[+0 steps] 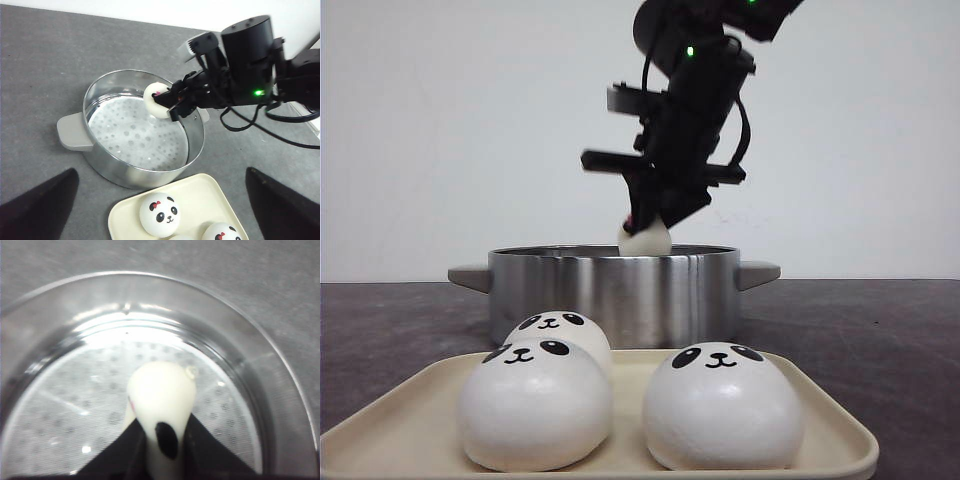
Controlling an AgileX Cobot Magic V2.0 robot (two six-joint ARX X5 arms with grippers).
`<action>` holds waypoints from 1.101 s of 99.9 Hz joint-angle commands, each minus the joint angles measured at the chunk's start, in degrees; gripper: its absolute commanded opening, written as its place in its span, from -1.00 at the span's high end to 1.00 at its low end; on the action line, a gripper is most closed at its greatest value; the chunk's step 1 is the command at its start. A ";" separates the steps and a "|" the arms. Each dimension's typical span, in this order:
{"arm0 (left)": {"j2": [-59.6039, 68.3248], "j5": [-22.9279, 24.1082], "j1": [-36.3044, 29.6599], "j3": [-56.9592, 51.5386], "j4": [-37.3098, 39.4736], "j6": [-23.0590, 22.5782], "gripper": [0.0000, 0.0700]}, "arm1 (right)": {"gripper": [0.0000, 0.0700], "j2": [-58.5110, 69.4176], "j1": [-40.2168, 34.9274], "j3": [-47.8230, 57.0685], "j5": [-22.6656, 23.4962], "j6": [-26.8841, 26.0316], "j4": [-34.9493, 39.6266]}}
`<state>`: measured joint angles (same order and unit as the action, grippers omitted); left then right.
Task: Steam buns
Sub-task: 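Lower the bun into the pot and open the right gripper, then raise the right gripper out of the pot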
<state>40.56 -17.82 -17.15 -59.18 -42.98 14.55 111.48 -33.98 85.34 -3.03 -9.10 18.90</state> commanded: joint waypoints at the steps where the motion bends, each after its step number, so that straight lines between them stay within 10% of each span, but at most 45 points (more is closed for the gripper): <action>1: 0.31 0.22 -0.24 -1.16 0.55 -0.55 -1.00 | 0.98 1.73 0.17 0.94 -0.28 1.22 -1.03; 30: 0.42 0.22 -0.24 -1.16 0.50 -0.59 -1.00 | 0.17 2.36 1.88 0.94 -0.17 1.14 -0.28; 69: 1.84 0.22 -0.24 -1.09 0.44 -0.61 -1.00 | -0.02 2.36 2.16 0.94 0.02 1.14 0.02; 85: 2.71 0.17 -0.52 -0.85 0.13 0.24 -1.00 | 0.04 0.20 2.40 1.01 0.22 0.07 0.92; 98: 4.22 -0.04 -3.37 0.77 0.87 2.49 -1.00 | 0.98 -5.81 1.95 1.01 0.55 0.13 2.84; 110: 7.96 0.00 -8.04 2.14 1.81 4.39 -1.00 | 0.99 -15.06 -0.28 1.01 0.57 0.85 4.37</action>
<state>46.06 -17.80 -22.96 -57.17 -42.17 17.06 102.02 -32.18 84.99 -2.61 -8.64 23.68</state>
